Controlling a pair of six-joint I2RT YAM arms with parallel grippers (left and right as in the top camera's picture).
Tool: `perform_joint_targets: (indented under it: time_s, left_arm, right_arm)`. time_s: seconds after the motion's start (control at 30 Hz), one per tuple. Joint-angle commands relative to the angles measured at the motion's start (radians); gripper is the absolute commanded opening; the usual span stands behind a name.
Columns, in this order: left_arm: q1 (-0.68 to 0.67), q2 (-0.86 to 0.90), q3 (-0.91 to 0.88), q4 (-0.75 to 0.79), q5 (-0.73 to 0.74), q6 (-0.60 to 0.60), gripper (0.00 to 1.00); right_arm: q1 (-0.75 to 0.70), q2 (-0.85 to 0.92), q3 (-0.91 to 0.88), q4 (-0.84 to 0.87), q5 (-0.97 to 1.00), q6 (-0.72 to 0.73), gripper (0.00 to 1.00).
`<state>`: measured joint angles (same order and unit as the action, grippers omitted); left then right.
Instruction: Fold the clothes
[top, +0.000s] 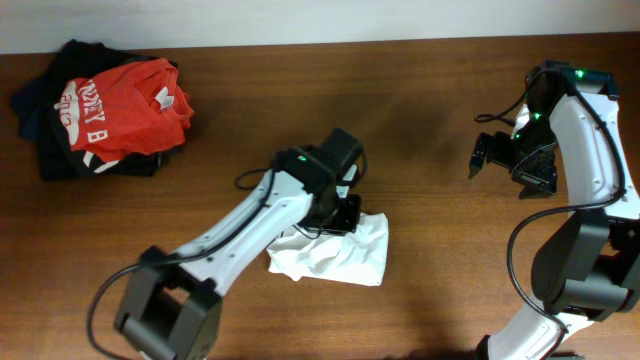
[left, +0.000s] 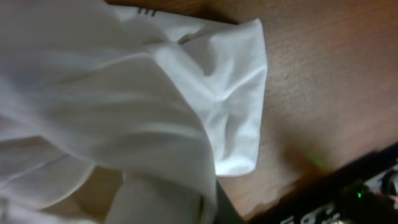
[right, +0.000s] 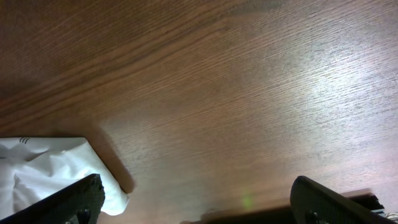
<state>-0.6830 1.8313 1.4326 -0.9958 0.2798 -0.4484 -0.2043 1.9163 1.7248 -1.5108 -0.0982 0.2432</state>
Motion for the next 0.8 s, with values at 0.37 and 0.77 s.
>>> perform_joint_targets:
  time_s: [0.37, 0.77]
  left_arm:
    - [-0.108, -0.003, 0.111, 0.098, 0.363, 0.104, 0.65]
    - [0.215, -0.07, 0.15, -0.282, -0.069, 0.006, 0.77]
  right_arm:
    - [0.001, -0.007, 0.006, 0.0, -0.005, 0.008, 0.99]
    - [0.001, -0.007, 0.006, 0.0, -0.005, 0.008, 0.99]
